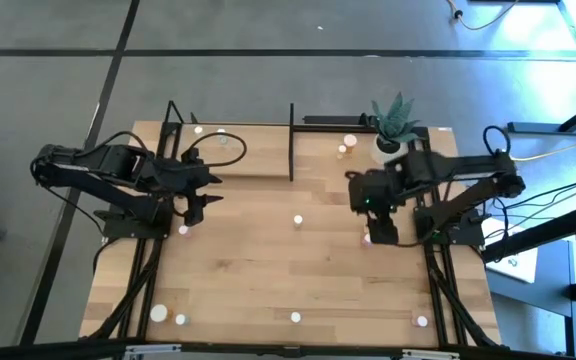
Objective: Pick and place medicine bottles onto shelf by color
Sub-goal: Put the top right pink pill bottle on the shelf
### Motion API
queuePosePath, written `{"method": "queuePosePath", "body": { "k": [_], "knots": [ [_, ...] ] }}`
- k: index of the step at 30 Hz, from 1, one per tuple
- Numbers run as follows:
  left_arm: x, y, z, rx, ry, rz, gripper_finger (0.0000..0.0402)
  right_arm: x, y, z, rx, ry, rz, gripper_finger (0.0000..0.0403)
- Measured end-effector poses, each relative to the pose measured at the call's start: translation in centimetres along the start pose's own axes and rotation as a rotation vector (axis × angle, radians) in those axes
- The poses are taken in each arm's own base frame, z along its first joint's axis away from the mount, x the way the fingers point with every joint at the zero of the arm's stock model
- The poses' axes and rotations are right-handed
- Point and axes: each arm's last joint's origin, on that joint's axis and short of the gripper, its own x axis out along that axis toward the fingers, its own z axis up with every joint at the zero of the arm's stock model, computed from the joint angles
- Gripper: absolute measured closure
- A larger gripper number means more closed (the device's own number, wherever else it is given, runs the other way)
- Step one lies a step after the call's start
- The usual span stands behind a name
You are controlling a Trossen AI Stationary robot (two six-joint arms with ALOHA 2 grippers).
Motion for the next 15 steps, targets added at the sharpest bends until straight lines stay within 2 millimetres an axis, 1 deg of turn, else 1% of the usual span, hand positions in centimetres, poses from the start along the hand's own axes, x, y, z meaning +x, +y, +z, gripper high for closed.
{"method": "queuePosePath", "body": {
  "k": [6, 11, 15],
  "knots": [
    [0.0, 0.0, 0.0, 0.000, 0.000, 0.003, 0.0205, 4.8, 0.8, -0.6, -0.046, 0.093, 0.023, 0.0166],
    [0.0, 0.0, 0.0, 0.002, -0.001, 0.003, 0.0204, 7.8, 1.0, -1.1, -0.056, 0.112, 0.019, 0.0166],
    [0.0, 0.0, 0.0, 0.004, 0.000, 0.003, 0.0205, 9.5, 0.8, -1.5, -0.059, 0.129, 0.017, 0.0166]
  ]
}}
